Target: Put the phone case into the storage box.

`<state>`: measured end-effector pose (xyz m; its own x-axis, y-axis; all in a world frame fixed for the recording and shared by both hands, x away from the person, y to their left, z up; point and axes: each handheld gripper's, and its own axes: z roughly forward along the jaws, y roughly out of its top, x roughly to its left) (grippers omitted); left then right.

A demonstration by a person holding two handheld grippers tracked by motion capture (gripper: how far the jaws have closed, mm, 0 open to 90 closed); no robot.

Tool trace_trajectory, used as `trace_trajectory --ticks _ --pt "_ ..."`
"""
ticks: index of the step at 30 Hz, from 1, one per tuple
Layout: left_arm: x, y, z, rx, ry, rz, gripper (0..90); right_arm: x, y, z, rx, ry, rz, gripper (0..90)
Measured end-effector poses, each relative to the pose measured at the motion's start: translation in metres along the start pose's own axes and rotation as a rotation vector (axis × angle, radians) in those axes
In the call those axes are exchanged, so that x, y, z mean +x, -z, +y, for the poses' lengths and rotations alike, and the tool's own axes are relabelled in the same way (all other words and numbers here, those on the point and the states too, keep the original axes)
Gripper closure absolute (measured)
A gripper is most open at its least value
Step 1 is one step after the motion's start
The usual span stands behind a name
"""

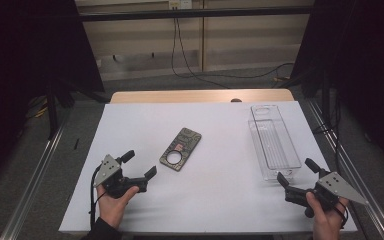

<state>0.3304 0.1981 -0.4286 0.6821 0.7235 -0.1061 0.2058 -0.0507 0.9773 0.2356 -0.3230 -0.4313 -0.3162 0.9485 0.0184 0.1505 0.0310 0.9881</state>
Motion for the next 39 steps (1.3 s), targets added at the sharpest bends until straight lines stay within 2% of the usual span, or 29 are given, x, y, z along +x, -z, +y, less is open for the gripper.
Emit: trace_trajectory --ticks 11,17,20,30,33,36,39 --pt "-0.001 -0.016 0.012 -0.044 -0.033 0.004 1.6 0.0 0.0 0.0 -0.003 -0.001 0.004 0.0" --pt "-0.003 -0.027 0.016 -0.045 -0.06 -0.006 1.7 0.0 0.001 0.0 -0.005 0.003 0.006 0.0" --pt "-0.002 -0.031 0.02 -0.052 -0.047 -0.011 1.7 0.0 0.001 0.0 -0.005 0.003 0.006 0.0" --pt "-0.003 -0.055 0.032 -0.054 -0.081 -0.018 1.9 0.0 0.001 0.0 -0.006 0.003 0.007 0.0" --pt "-0.004 -0.062 0.035 -0.053 -0.074 -0.028 1.9 0.0 0.001 0.0 -0.007 0.003 0.006 0.0" --pt "-0.005 -0.069 0.037 -0.045 -0.086 -0.03 1.9 0.0 0.001 0.0 -0.008 0.005 0.007 0.0" --pt "-0.002 -0.077 0.038 -0.044 -0.076 -0.03 2.0 0.0 0.001 0.0 -0.009 0.005 0.007 0.0"
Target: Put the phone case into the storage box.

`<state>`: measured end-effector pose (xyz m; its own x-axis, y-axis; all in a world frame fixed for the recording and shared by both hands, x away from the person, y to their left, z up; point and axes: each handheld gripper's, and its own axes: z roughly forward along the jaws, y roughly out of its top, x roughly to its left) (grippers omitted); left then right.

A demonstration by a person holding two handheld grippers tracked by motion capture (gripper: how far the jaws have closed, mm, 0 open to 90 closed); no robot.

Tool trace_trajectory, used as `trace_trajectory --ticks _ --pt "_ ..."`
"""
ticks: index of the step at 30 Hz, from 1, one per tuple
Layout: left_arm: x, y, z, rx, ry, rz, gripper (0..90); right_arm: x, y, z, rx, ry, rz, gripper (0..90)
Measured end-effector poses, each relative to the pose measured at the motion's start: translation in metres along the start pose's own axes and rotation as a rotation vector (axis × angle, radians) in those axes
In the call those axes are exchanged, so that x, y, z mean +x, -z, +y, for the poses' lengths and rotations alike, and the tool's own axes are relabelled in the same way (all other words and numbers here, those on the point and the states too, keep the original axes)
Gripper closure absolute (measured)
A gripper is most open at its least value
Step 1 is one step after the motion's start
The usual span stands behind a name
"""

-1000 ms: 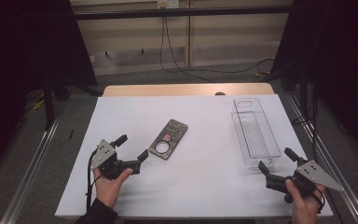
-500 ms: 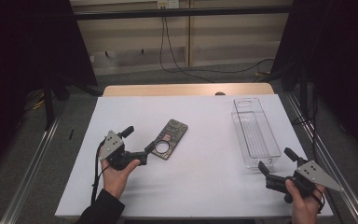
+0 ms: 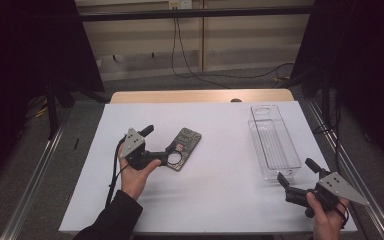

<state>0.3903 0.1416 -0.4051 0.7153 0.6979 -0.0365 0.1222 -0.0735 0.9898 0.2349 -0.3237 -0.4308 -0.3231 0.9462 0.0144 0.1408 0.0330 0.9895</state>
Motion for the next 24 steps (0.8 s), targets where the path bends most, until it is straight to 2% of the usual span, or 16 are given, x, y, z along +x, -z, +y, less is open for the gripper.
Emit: trace_trajectory --ticks 4,7,11,16,24 --pt "0.004 -0.006 0.002 0.012 0.001 0.007 1.8 0.0 0.0 0.0 0.0 0.002 0.001 0.0" --pt "0.008 -0.01 0.006 -0.005 -0.003 0.021 1.9 0.0 0.0 0.0 0.001 0.0 0.0 0.0" --pt "0.011 -0.017 0.009 0.009 0.001 0.037 1.5 0.0 0.0 0.0 0.002 -0.001 0.0 0.0" --pt "0.013 -0.028 0.01 0.023 -0.023 0.046 2.4 0.0 0.0 0.0 0.001 0.001 0.002 0.0" --pt "0.018 -0.042 0.012 0.028 0.0 0.058 3.4 0.0 0.0 0.0 0.002 0.002 0.002 0.0"
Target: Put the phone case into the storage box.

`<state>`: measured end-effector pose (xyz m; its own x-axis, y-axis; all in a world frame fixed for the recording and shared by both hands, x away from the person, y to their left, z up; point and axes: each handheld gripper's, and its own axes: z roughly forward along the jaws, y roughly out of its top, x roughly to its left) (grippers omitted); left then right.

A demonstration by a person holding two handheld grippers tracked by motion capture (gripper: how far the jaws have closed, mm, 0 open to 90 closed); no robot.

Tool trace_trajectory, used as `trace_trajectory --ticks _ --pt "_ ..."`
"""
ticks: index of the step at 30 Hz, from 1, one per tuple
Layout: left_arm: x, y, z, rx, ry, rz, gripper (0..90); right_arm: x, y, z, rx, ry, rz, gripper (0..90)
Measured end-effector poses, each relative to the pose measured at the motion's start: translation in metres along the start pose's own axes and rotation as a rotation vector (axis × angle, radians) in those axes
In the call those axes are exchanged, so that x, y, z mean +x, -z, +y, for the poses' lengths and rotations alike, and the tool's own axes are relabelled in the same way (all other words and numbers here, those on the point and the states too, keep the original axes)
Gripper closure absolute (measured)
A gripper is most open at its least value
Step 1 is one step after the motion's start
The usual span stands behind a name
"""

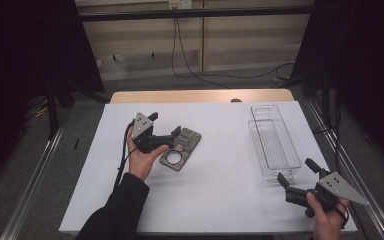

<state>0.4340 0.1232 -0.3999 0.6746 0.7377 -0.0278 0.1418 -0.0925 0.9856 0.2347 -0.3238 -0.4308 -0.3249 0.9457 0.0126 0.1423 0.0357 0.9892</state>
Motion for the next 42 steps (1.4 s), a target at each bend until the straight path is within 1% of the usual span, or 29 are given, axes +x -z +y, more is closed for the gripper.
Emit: trace_trajectory --ticks 1,4,6,8,9,10,13,14,16,17,18,20,22,23,24,26,27,29,30,31,33,34,35,38,39,41,42 --pt "0.001 -0.002 0.001 -0.001 -0.004 -0.001 3.9 0.0 0.0 0.0 0.0 -0.001 0.0 0.0" --pt "0.001 -0.006 0.003 -0.012 0.007 -0.002 5.6 0.0 0.0 0.0 -0.001 -0.002 -0.001 0.0" --pt "0.001 -0.009 0.004 -0.017 0.011 0.001 8.1 0.0 0.0 0.0 -0.002 -0.003 -0.002 0.0" --pt "0.002 -0.011 0.004 -0.009 0.007 0.01 11.5 0.0 0.001 0.0 -0.002 -0.002 -0.002 0.0" --pt "0.001 -0.012 0.004 -0.015 0.013 0.01 12.4 0.0 0.001 0.0 -0.001 -0.001 -0.002 0.0" --pt "0.001 -0.013 0.004 -0.016 0.017 0.007 14.5 0.0 0.001 0.0 -0.002 0.0 -0.002 0.0" --pt "0.002 -0.015 0.003 -0.001 0.008 0.009 20.4 0.0 0.001 0.0 -0.001 -0.004 -0.002 0.0" --pt "0.002 -0.016 0.002 -0.001 0.01 0.011 24.0 0.0 0.001 0.0 -0.001 -0.003 -0.001 0.0" --pt "0.003 -0.017 0.003 0.009 0.013 0.011 27.2 0.0 0.001 0.0 -0.003 -0.002 -0.002 0.0" --pt "0.003 -0.017 0.003 0.012 0.014 0.007 29.2 0.0 0.001 0.0 -0.002 -0.003 -0.002 0.0" --pt "0.004 -0.017 0.004 0.026 0.01 0.001 33.8 0.0 0.001 0.0 -0.002 -0.004 -0.002 0.0" --pt "0.004 -0.018 0.006 0.037 0.02 -0.009 36.5 0.0 0.001 0.0 -0.001 -0.004 -0.001 0.0" --pt "0.002 -0.018 0.008 0.048 0.013 -0.017 43.9 0.0 0.001 0.0 -0.003 -0.002 -0.003 0.0" --pt "0.002 -0.018 0.009 0.05 0.007 -0.026 46.3 0.0 0.001 0.0 -0.003 0.001 -0.002 0.0" --pt "0.001 -0.019 0.009 0.051 0.016 -0.037 49.0 0.0 0.001 0.0 -0.003 0.001 -0.002 0.0" --pt "0.001 -0.019 0.01 0.06 0.012 -0.047 55.5 0.0 0.001 0.0 -0.003 -0.001 -0.002 0.0" --pt "0.0 -0.02 0.01 0.065 0.018 -0.058 56.7 -0.001 0.002 0.0 -0.003 0.001 -0.002 0.0" --pt "-0.001 -0.021 0.011 0.075 0.011 -0.076 63.4 -0.001 0.002 0.0 -0.003 0.0 -0.002 0.0" --pt "-0.002 -0.021 0.011 0.076 0.019 -0.079 65.0 -0.001 0.002 0.0 -0.002 0.001 -0.002 0.0" --pt "-0.001 -0.022 0.012 0.076 0.014 -0.08 65.6 0.0 0.001 0.0 -0.003 -0.001 -0.002 0.0" --pt "-0.001 -0.023 0.012 0.09 0.021 -0.1 72.4 0.0 0.001 0.0 -0.003 0.0 -0.002 0.0" --pt "0.0 -0.023 0.013 0.093 0.023 -0.097 74.8 0.0 0.001 0.0 -0.003 -0.001 -0.002 0.0" --pt "0.0 -0.024 0.013 0.099 0.03 -0.109 77.5 0.0 0.001 0.0 -0.003 -0.001 -0.002 0.0" --pt "0.0 -0.025 0.014 0.123 0.031 -0.129 86.1 -0.001 0.001 0.0 -0.002 0.002 -0.001 0.0" --pt "0.0 -0.025 0.015 0.124 0.037 -0.141 87.6 -0.001 0.002 0.0 -0.002 0.001 -0.001 0.0" --pt "0.0 -0.026 0.016 0.146 0.041 -0.154 90.0 -0.001 0.002 0.0 -0.002 0.001 -0.001 0.0" --pt "0.0 -0.026 0.016 0.158 0.051 -0.165 90.0 -0.001 0.002 0.0 -0.001 0.002 -0.001 0.0"
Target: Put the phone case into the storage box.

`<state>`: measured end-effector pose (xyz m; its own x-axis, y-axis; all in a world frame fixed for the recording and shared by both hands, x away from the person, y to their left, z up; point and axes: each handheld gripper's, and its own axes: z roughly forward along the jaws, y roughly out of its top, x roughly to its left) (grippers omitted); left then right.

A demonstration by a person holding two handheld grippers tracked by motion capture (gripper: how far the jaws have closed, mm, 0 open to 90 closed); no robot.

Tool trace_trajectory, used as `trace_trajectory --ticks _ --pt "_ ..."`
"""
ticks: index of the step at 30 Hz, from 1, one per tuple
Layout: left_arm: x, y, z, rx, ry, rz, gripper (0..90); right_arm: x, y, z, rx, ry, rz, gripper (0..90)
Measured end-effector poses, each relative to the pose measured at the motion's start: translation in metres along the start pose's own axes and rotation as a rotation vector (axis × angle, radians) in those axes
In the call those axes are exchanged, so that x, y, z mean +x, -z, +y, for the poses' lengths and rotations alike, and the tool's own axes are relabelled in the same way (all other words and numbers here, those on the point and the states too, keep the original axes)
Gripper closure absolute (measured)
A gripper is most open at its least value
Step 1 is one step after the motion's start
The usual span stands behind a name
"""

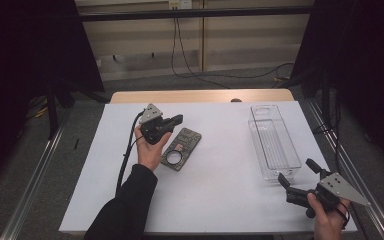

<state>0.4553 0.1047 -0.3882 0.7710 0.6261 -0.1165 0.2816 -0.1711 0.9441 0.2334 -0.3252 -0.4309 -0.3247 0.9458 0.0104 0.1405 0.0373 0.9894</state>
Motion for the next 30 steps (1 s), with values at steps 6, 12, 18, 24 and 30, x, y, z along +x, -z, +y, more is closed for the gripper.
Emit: trace_trajectory --ticks 6,12,18,24,30 --pt "0.003 -0.002 0.002 0.075 0.009 -0.005 90.0 0.0 0.0 0.0 -0.001 -0.001 -0.001 0.0" --pt "0.005 -0.005 0.006 0.18 0.028 -0.01 90.0 0.0 0.0 0.0 -0.001 0.001 0.0 0.0" --pt "0.01 -0.008 0.006 0.273 0.08 -0.011 90.0 0.0 0.0 0.0 -0.001 0.002 0.0 0.0" --pt "0.012 -0.012 0.007 0.387 0.082 -0.009 90.0 0.0 0.0 0.0 -0.001 0.003 0.001 0.0" --pt "0.02 -0.018 0.004 0.468 0.105 0.016 90.0 0.0 0.0 0.0 0.0 0.004 0.0 0.0"
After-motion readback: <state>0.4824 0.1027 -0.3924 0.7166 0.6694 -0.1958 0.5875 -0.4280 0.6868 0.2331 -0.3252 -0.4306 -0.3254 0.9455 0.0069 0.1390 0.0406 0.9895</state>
